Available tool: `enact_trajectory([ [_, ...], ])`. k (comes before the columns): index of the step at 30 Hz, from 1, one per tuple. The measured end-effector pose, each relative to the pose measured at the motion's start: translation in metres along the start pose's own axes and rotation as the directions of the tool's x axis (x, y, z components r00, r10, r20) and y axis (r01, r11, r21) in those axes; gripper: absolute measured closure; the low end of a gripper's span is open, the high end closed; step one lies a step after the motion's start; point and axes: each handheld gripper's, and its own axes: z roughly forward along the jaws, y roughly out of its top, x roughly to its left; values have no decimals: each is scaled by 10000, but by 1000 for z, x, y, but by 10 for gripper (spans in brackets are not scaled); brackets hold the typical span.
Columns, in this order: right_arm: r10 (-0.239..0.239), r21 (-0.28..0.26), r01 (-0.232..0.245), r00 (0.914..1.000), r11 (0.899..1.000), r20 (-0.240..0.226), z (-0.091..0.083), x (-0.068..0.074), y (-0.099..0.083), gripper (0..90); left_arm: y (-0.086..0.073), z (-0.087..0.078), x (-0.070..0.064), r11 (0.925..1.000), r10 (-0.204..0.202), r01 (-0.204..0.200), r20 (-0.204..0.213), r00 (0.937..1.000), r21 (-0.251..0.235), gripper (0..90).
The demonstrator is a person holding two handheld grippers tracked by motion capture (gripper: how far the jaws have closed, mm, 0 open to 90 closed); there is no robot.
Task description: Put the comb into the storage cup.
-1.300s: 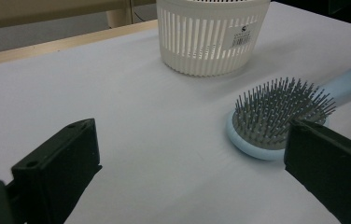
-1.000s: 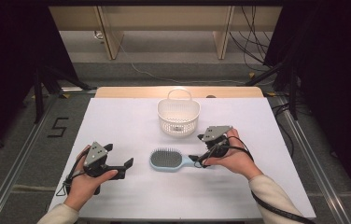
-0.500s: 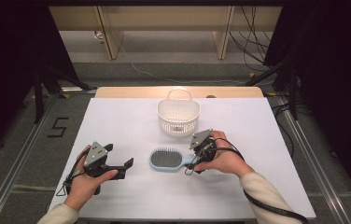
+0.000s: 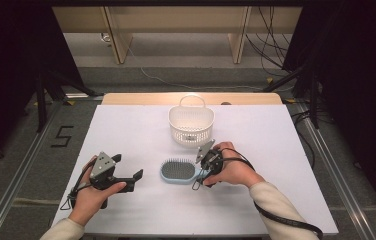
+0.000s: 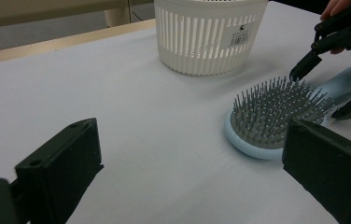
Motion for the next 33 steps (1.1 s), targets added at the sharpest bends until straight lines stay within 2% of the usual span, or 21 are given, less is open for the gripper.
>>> enact_trajectory([
  [12,-87,450,105,9992,9989,-392,4,-4,10,296,0,0,0,10000,-4,4,15,10000,-4,43],
  [16,18,575,12,9987,9983,-517,5,-5,11,311,0,0,0,10000,-1,1,15,10000,13,44],
  [17,27,626,16,9977,9980,-679,5,-6,12,328,0,0,0,10000,6,-6,13,10000,17,44],
  [23,-36,854,100,9972,9963,-748,5,-7,15,352,0,0,0,10000,2,-2,20,10000,14,44],
  [28,17,825,57,9959,9966,-901,6,-8,17,412,0,0,0,10000,-3,3,21,10000,9,45],
  [30,10,828,76,9946,9965,-1033,5,-8,19,502,0,0,0,10000,1,-2,20,10000,8,45],
  [33,53,798,35,9938,9968,-1107,5,-8,19,540,0,0,0,10000,15,-15,13,10000,-6,46],
])
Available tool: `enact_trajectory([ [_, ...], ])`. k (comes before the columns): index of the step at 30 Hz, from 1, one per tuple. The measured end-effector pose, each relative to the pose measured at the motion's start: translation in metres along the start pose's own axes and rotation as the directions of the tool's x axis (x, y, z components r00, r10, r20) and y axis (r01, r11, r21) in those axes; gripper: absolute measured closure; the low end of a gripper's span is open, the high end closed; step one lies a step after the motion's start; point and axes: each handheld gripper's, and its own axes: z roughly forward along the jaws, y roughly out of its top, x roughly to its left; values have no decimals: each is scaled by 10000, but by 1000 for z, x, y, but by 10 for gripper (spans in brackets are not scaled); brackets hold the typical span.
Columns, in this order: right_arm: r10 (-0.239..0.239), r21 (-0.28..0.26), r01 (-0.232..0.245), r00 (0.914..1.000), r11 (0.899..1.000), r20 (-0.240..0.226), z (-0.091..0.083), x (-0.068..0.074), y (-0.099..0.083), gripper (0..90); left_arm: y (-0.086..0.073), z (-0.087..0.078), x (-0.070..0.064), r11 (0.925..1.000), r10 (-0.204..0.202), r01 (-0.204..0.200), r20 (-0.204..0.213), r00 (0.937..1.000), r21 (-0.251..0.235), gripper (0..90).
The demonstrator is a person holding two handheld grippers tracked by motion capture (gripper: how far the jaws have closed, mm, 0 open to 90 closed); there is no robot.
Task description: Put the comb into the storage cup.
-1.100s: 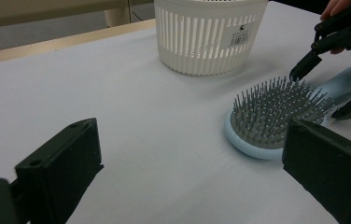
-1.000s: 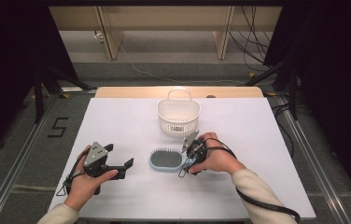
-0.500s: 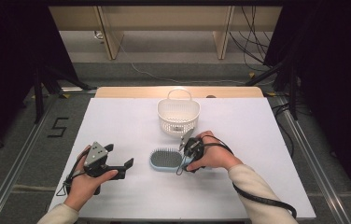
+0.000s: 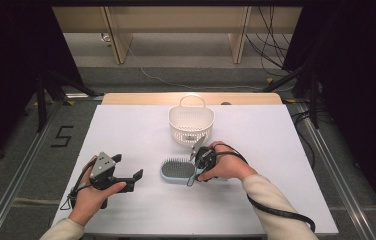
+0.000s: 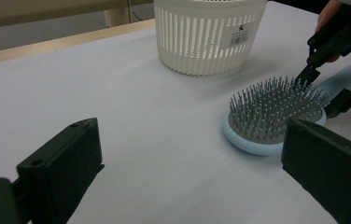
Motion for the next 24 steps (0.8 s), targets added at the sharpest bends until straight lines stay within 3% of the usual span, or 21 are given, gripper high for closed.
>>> enact_trajectory([
  [14,82,324,-82,10000,9994,26,0,3,3,646,0,0,0,10000,-2,2,-1,10000,-20,46],
  [18,-88,553,87,10000,9984,10,-1,3,6,695,0,0,0,10000,-1,1,-2,10000,-22,46],
  [24,95,544,-96,10000,9985,16,0,4,6,701,0,0,0,10000,-10,10,9,10000,-23,46],
])
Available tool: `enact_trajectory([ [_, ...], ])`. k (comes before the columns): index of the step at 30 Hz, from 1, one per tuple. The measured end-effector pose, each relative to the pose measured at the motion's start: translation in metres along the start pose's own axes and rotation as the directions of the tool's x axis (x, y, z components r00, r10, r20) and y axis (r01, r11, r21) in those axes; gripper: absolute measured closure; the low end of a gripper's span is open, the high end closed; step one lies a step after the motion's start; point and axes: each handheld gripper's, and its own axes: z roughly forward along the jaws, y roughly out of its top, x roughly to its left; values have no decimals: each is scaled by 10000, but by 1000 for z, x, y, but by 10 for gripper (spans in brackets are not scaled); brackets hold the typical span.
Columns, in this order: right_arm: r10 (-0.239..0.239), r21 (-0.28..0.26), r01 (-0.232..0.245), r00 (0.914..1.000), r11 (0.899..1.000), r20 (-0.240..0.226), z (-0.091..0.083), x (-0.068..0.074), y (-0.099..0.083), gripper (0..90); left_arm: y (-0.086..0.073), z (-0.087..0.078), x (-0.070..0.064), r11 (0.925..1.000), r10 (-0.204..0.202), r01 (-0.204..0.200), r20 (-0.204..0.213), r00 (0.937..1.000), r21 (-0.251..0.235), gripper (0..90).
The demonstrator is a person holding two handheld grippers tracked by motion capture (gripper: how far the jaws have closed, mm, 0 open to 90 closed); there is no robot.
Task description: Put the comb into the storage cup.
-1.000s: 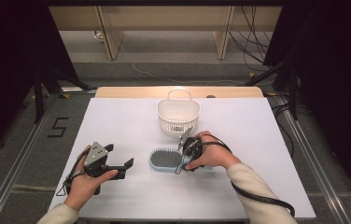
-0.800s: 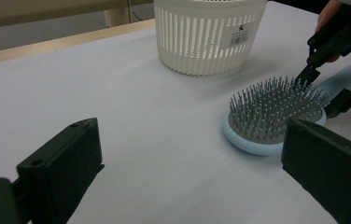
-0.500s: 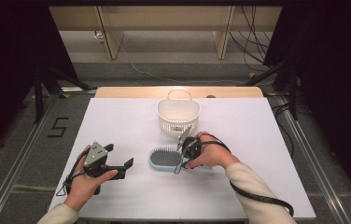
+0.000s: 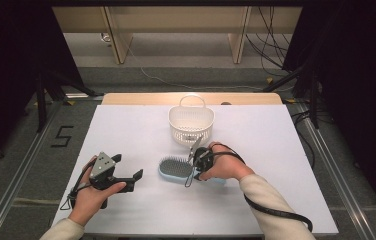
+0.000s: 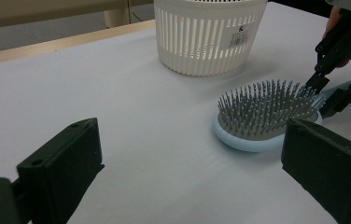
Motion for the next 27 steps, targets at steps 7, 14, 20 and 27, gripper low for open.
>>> enact_trajectory([
  [7,66,72,-68,9996,10000,271,0,4,2,704,0,0,0,10000,-5,5,-13,10000,0,47],
  [14,-10,-258,20,9992,9997,411,0,6,-2,705,0,0,0,10000,-3,3,-27,10000,6,47],
  [20,-69,-531,94,9988,9985,476,-1,7,-6,705,0,0,1,10000,-23,23,-45,10000,31,47],
  [27,-28,-989,82,9985,9951,550,-3,8,-11,706,0,0,1,10000,-15,16,-51,10000,26,47],
])
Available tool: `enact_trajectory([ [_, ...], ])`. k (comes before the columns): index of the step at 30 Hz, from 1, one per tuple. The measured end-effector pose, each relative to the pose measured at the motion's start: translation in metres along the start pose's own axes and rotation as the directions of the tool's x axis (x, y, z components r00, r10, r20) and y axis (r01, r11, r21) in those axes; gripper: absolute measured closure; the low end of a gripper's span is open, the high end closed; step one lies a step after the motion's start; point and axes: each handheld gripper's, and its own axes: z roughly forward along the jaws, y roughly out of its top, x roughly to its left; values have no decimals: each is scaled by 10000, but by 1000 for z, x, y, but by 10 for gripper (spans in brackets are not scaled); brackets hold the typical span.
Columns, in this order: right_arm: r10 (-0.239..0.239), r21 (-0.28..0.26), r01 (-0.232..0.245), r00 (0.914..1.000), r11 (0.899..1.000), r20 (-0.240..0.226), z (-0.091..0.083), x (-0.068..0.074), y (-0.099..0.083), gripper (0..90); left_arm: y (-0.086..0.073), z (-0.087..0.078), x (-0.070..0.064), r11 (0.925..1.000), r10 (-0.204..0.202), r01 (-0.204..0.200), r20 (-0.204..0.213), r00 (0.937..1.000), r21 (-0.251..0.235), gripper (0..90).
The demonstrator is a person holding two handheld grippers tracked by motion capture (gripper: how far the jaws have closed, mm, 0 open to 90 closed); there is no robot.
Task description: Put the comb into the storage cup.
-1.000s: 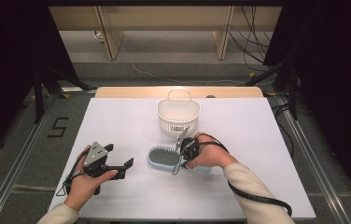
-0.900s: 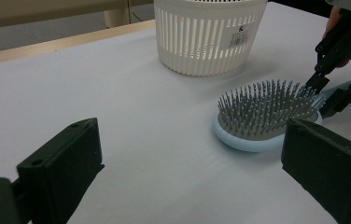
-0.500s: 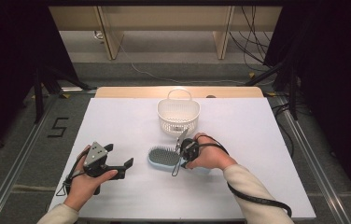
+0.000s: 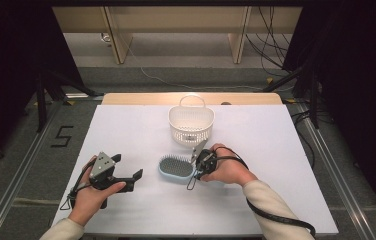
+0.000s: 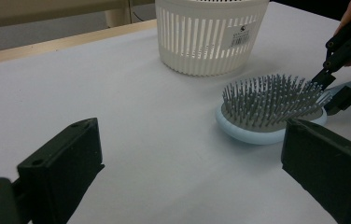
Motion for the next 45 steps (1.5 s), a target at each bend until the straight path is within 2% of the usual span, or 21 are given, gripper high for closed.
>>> enact_trajectory([
  [8,192,-667,-187,9998,9976,78,-8,1,-4,706,0,0,0,10000,-29,29,-12,10000,-16,47],
  [9,288,-967,-271,9995,9949,158,-12,2,-6,706,0,0,0,10000,-29,29,-10,10000,-11,47],
  [11,283,-1107,-263,9995,9935,165,-13,2,-7,705,0,0,0,10000,-30,30,-9,10000,-9,47],
  [12,350,-1397,-316,9991,9897,219,-17,2,-9,705,0,0,0,10000,-36,36,-23,10000,-9,47],
  [17,417,-1846,-325,9981,9823,462,-25,1,-12,705,0,0,0,10000,-30,30,-16,10000,-10,48],
  [21,625,-2492,-454,9962,9674,610,-29,2,-11,705,0,0,0,10000,-41,41,6,10000,-31,48],
  [31,706,-2856,-478,9950,9571,700,-30,5,-11,705,0,-1,0,10000,-35,35,14,10000,-70,47],
  [36,834,-3066,-564,9936,9502,756,-30,5,-12,705,0,-1,0,10000,-37,37,11,10000,-69,48],
  [37,849,-3228,-499,9918,9451,953,-31,6,-12,705,0,-1,0,10000,-40,40,20,10000,-72,48],
  [39,888,-3335,-504,9909,9414,1007,-32,7,-12,705,0,-1,0,10000,-48,48,26,10000,-81,48],
  [45,1026,-3506,-631,9901,9344,953,-31,8,-12,705,0,-1,0,10000,-55,56,27,10000,-80,49],
])
